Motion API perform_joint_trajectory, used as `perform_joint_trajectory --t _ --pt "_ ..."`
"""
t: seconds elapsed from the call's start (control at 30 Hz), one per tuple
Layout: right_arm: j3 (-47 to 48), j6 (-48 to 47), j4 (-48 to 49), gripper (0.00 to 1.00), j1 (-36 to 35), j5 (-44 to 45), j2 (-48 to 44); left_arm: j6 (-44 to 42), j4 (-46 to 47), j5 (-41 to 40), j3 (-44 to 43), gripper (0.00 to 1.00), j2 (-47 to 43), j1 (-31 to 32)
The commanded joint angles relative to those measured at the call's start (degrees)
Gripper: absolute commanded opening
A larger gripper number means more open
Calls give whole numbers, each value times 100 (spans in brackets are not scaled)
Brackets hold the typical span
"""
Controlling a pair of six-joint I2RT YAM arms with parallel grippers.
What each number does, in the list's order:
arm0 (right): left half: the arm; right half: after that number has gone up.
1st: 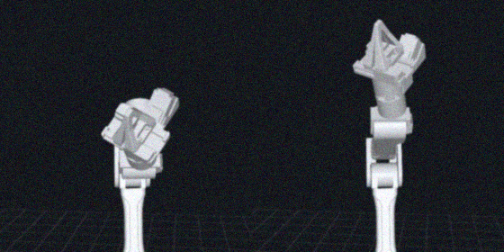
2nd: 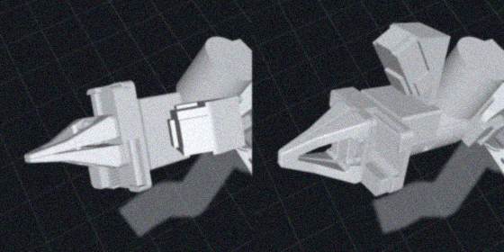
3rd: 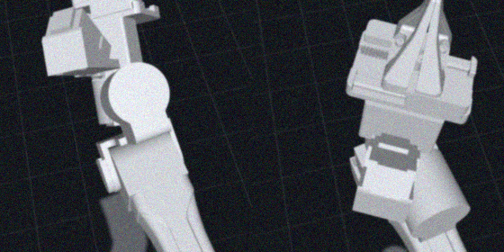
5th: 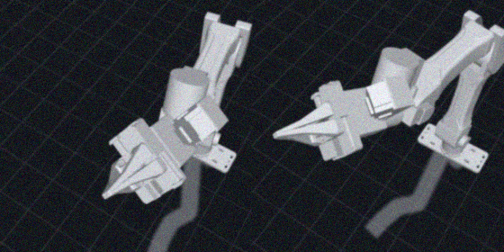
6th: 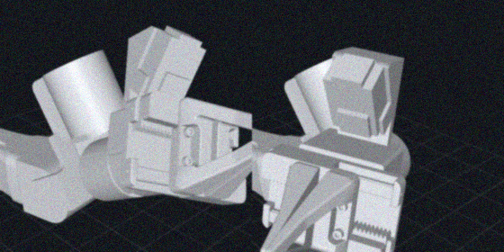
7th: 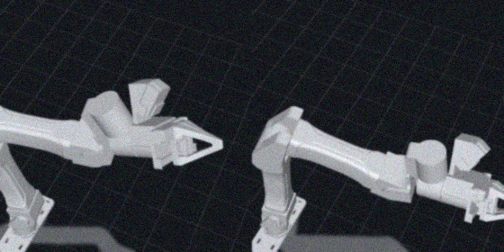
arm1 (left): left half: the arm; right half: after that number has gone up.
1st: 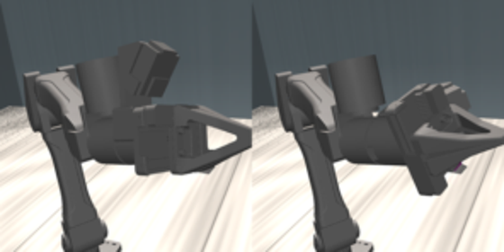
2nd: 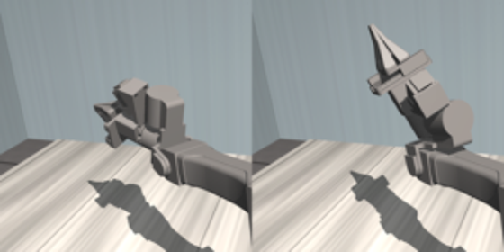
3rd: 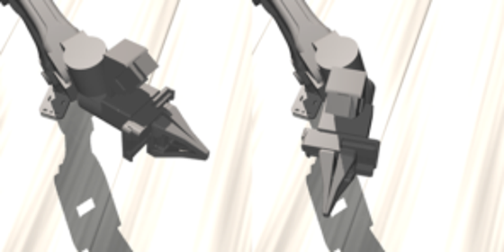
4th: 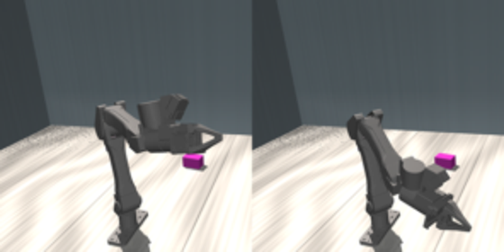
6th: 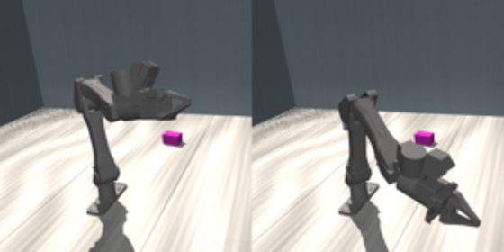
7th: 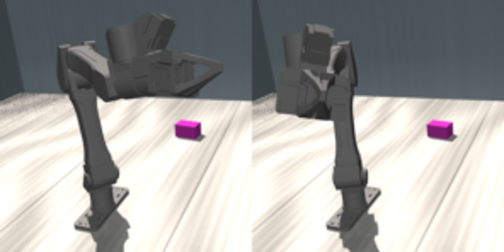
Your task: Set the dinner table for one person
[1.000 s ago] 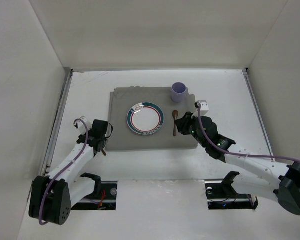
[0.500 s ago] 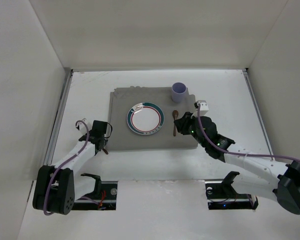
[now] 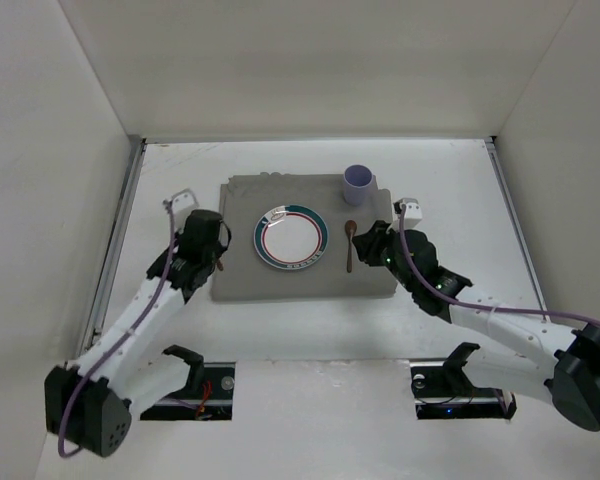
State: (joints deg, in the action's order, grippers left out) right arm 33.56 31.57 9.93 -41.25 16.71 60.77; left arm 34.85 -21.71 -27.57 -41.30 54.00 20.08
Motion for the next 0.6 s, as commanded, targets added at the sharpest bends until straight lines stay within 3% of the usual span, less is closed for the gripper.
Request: perform_joint_trajectory --t 0.0,0.17,0.57 --pt "-69 42 386 34 87 78 -145 -1084 412 226 -571 5 969 588" --pt "-157 138 509 37 122 166 -66 -1823 826 -72 -1125 5 2166 915" --pt "-130 218 703 38 149 254 453 -2175 1239 -459 -1108 6 3160 1231"
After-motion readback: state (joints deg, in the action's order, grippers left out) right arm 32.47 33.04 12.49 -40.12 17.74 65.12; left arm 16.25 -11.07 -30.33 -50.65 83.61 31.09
